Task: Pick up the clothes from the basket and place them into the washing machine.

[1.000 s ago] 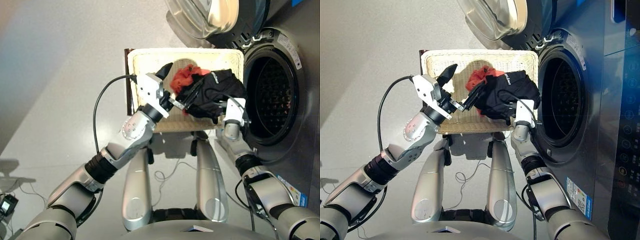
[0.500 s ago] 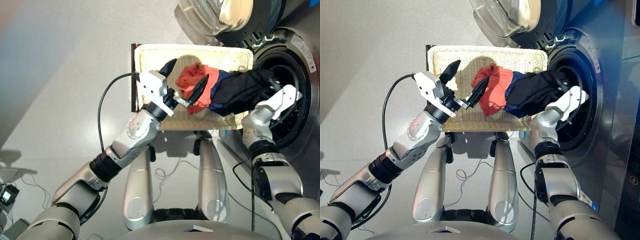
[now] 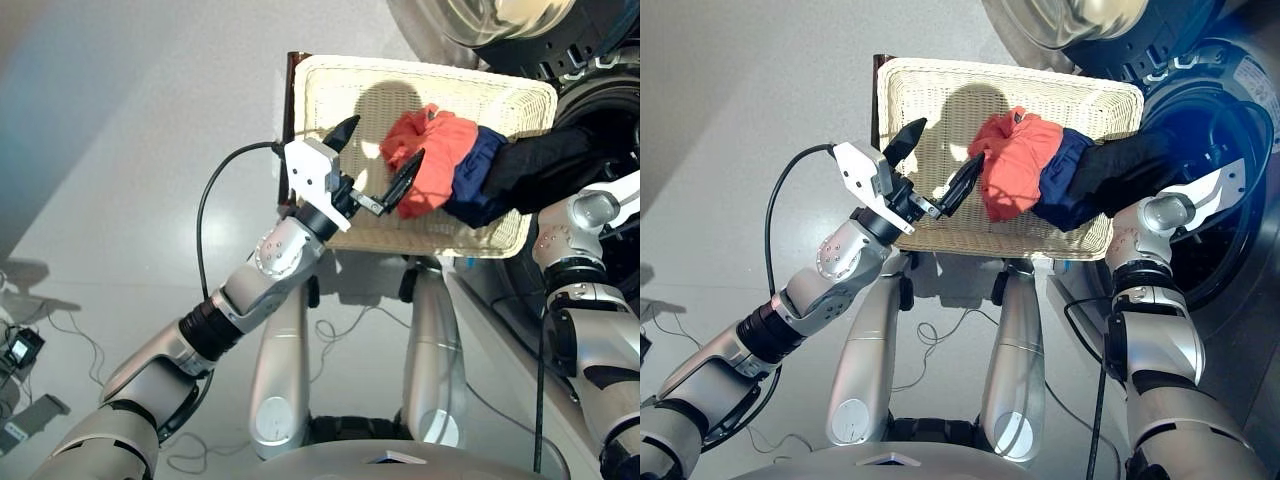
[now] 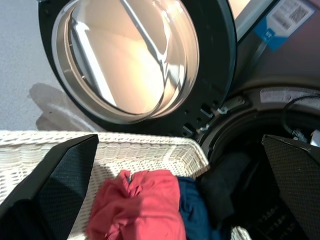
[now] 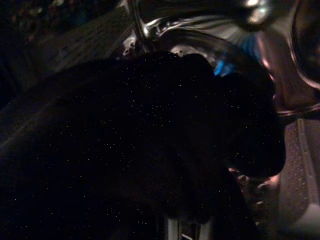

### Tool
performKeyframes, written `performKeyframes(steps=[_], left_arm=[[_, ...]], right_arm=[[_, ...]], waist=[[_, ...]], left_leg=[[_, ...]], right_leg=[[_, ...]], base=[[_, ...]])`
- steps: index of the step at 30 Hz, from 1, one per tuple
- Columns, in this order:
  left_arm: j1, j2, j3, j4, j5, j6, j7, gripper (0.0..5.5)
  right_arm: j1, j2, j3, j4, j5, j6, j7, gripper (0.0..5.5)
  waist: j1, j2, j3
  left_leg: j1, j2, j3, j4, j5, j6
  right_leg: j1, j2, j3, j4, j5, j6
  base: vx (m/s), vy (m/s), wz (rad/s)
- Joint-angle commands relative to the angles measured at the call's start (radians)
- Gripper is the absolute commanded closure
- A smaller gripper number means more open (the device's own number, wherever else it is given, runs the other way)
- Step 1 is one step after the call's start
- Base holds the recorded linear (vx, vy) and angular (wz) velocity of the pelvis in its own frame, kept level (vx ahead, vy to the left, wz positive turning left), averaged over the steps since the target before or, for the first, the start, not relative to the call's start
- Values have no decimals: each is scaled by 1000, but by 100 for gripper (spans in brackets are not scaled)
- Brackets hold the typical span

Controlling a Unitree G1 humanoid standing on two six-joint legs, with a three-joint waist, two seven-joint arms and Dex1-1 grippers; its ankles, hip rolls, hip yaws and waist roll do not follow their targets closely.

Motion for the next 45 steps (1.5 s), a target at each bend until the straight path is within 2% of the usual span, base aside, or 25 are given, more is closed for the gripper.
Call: performKeyframes(steps=[1, 5, 7, 10, 12, 17, 18, 19, 20, 23, 25, 28, 29, 30, 32, 38, 40, 45], left_arm=[[10, -5, 31, -143, -9, -41, 9, 0], [9, -3, 41, -150, -21, -46, 26, 0], [9, -7, 46, -148, -20, -45, 42, 0], [8, -5, 49, -150, -23, -43, 50, 0], [11, -5, 53, -151, -31, -45, 61, 0], [18, 0, 61, -153, -33, -40, 68, 0], [21, 1, 63, -152, -32, -39, 67, 0], [22, 2, 64, -153, -31, -39, 67, 0], [22, 2, 66, -153, -31, -37, 66, 0], [29, -5, 70, -152, -34, -40, 66, 0], [31, -7, 71, -150, -34, -41, 66, 0], [34, -18, 75, -138, -15, -39, 71, 0], [34, -22, 81, -134, -10, -41, 73, 0], [38, -29, 80, -132, -1, -42, 74, 0], [44, -35, 90, -123, 12, -44, 76, 0], [83, -61, 125, -86, 40, -54, 90, 0], [88, -75, 125, -58, 45, -51, 98, 0], [71, -116, 130, 71, 140, -42, 157, 0]], right_arm=[[-30, -185, -32, -26, 66, -120, -40, 550], [-50, -188, -42, -7, 147, -133, -28, 550], [-62, -185, -56, 13, 213, -152, -25, 550], [-70, -185, -63, 30, 261, -166, -19, 550], [-79, -182, -75, 33, 309, -187, -27, 550], [-90, -159, -76, 18, 354, -194, -17, 550], [-87, -151, -75, 10, 355, -197, -14, 550], [-87, -147, -73, 1, 356, -196, -8, 334], [-86, -140, -68, -8, 355, -195, -1, 0], [-77, -121, -56, -33, 342, -196, 9, 0], [-73, -118, -52, -43, 331, -194, 11, 0], [-21, -55, -6, -122, 261, -186, 51, 0], [-1, -25, 1, -157, 249, -197, 59, 0], [26, 9, 16, -188, 221, -197, 67, 0], [81, 77, 39, -256, 178, -191, 91, 0], [268, 244, 189, -466, -17, -126, 171, 0], [321, 280, 235, -533, -50, -112, 203, 0], [440, 315, 359, -694, -158, -76, 280, 0]], waist=[[-15, 36, -15], [-16, 32, -15], [-19, 31, -15], [-22, 30, -15], [-24, 32, -15], [-26, 37, -15], [-27, 37, -15], [-27, 38, -15], [-28, 37, -15], [-30, 34, -15], [-30, 33, -15], [-32, 31, -15], [-34, 29, -15], [-35, 26, -15], [-39, 21, -15], [-56, 2, -15], [-63, -5, -15], [-85, -28, -15]], left_leg=[[-14, 7, 11, 83, -73, -2], [-28, 9, 10, 97, -80, -1], [-33, 12, 9, 116, -97, -4], [-41, 11, 10, 117, -89, -2], [-35, 12, 10, 126, -106, -4], [-37, 14, 17, 117, -92, -3], [-28, 15, 19, 118, -104, -4], [-32, 15, 21, 111, -92, -2], [-31, 16, 23, 107, -89, -1], [-18, 19, 29, 105, -101, -1], [-20, 20, 31, 101, -92, 0], [-10, 25, 32, 100, -98, -2], [-13, 25, 33, 93, -84, -1], [-4, 27, 32, 95, -96, -2], [3, 26, 33, 87, -92, -1], [17, 30, 43, 70, -83, 5], [22, 30, 47, 58, -78, 6], [33, 33, 53, 34, -61, 7]], right_leg=[[48, 21, 36, 76, -84, 47], [33, 20, 39, 96, -93, 44], [31, 20, 40, 114, -108, 45], [23, 19, 39, 116, -101, 42], [26, 22, 42, 131, -117, 42], [17, 22, 47, 120, -101, 39], [24, 24, 48, 122, -112, 41], [19, 24, 47, 115, -101, 40], [19, 24, 48, 111, -98, 40], [29, 29, 51, 106, -107, 41], [27, 29, 51, 100, -97, 39], [40, 32, 52, 97, -103, 38], [38, 33, 52, 88, -90, 36], [48, 34, 49, 92, -103, 36], [55, 38, 46, 83, -100, 33], [65, 46, 47, 64, -88, 30], [68, 46, 47, 55, -82, 30], [77, 50, 48, 28, -61, 33]], base=[[0, 0, 0], [0, 0, 0], [0, 0, 0], [0, 0, 0], [0, 0, 0], [0, 0, 0], [0, 0, 0], [0, 0, 0], [0, 0, 0], [0, 0, 0], [0, 0, 0], [0, 0, 0], [0, 0, 0], [0, 0, 0], [0, 0, 0], [0, 0, 0], [0, 0, 0], [0, 0, 0]])
